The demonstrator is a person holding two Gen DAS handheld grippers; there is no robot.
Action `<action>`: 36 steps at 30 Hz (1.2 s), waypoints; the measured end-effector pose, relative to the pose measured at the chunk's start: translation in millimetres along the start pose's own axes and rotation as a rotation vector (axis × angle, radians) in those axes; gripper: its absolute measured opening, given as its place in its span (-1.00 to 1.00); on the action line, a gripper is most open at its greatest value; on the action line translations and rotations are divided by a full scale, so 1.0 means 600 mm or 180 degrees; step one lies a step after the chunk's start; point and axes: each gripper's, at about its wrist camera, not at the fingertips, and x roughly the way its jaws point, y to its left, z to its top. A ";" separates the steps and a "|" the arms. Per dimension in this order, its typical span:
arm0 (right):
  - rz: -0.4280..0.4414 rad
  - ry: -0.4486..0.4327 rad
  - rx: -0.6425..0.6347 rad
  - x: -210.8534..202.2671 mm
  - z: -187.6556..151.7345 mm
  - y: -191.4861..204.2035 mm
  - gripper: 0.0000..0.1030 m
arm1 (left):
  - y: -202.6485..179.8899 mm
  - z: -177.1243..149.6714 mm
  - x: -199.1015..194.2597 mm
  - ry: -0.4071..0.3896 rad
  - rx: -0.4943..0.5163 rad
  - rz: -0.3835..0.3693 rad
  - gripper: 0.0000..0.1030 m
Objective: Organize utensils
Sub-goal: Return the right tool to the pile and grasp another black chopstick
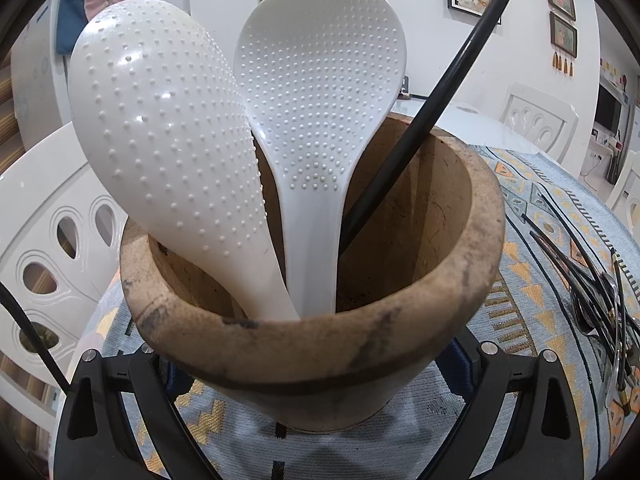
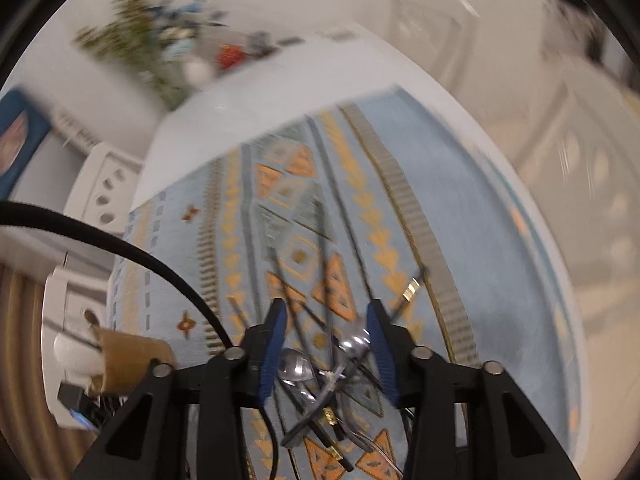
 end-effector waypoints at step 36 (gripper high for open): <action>-0.0238 0.0586 0.0710 0.167 0.015 -0.096 -0.57 | 0.004 0.000 0.008 0.0027 0.0010 0.0000 0.87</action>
